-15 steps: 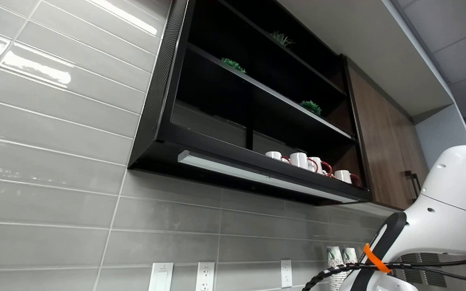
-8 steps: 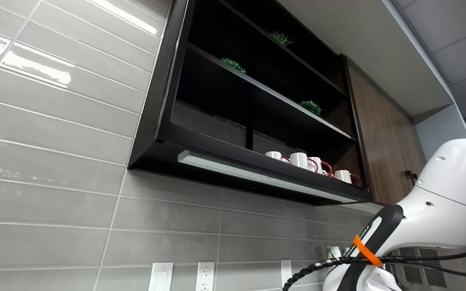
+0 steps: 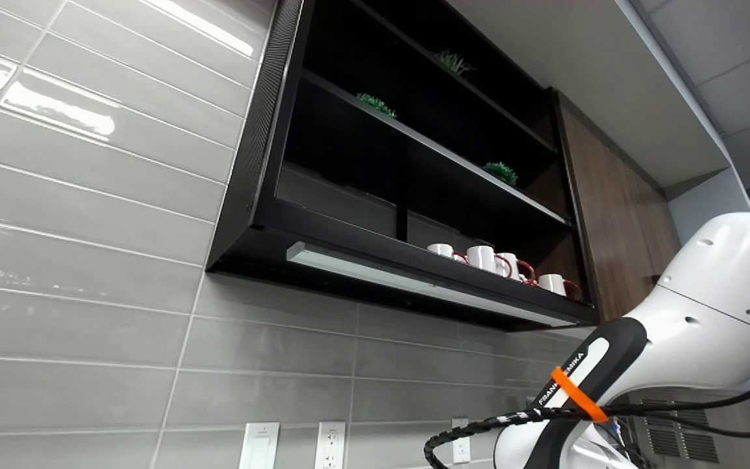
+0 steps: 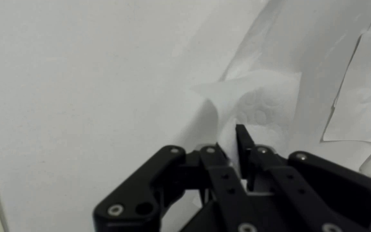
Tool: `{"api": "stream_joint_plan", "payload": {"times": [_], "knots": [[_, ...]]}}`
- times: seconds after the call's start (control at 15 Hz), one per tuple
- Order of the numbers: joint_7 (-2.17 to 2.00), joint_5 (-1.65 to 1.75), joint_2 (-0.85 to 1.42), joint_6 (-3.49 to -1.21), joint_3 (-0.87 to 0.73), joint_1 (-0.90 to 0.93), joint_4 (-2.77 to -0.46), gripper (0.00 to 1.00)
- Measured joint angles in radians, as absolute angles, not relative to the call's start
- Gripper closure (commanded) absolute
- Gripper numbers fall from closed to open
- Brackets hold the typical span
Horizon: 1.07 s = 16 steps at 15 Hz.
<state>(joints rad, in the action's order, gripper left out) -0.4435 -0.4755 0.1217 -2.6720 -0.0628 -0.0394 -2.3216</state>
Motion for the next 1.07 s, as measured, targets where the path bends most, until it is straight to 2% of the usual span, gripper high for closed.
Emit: {"api": "stream_joint_plan", "payload": {"times": [1.07], "knots": [[-0.695, -0.216, 0.120, -2.325, -0.070, -0.026, -2.089, 0.98]]}}
